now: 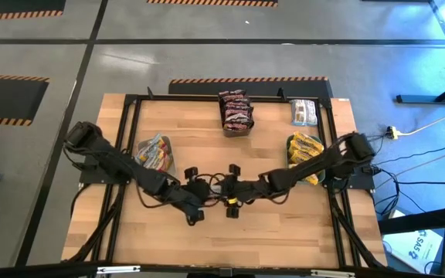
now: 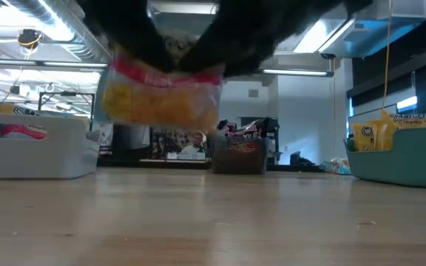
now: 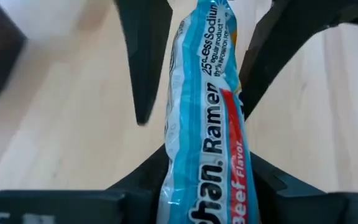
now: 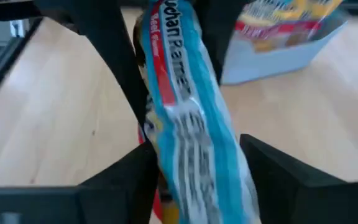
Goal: Sort Maruchan noodles
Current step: Put the blue noodle pack into the gray bin
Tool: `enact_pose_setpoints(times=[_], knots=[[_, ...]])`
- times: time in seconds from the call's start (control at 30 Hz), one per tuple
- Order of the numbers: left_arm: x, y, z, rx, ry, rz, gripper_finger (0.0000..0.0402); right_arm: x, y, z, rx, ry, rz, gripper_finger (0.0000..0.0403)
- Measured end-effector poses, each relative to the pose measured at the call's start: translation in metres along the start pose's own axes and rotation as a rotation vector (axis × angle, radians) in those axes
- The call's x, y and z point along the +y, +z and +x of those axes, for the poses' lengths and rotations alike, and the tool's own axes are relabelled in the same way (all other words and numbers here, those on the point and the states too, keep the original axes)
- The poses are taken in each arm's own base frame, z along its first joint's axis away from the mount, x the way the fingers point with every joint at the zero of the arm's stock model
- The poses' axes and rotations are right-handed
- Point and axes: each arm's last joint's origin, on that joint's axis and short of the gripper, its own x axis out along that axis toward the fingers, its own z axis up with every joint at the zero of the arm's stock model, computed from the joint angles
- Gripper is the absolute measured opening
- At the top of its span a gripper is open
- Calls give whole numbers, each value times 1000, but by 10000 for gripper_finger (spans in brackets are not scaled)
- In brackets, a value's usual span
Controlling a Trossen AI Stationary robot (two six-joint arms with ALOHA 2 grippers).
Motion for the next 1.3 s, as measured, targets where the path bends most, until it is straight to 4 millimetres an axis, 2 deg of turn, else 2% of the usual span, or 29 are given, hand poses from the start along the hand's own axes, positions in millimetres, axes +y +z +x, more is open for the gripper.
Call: enact_pose_setpoints(times=[0.13,0.3,0.47,0.7,0.8,0.97,1.13,1.3], knots=[[7,-9,-32,38,52,0,120,-2,5,-22,55,-30,-40,219],[21,-18,-74,55,127,-81,121,-9,12,-41,62,-177,-37,222],[34,-30,-104,49,202,-124,122,-9,11,-41,69,-157,-36,222],[58,-45,-124,85,360,-316,123,-15,-9,-25,101,-149,14,223],[63,-57,-119,173,402,-382,123,-17,-17,-23,106,-120,29,223],[63,-79,-95,186,390,-401,123,-15,-16,-22,57,-98,39,223],[71,-95,-81,89,472,-356,124,-14,-10,-21,-1,-76,47,223],[74,-111,-70,83,473,-341,124,-12,-6,-21,-39,-25,12,223]])
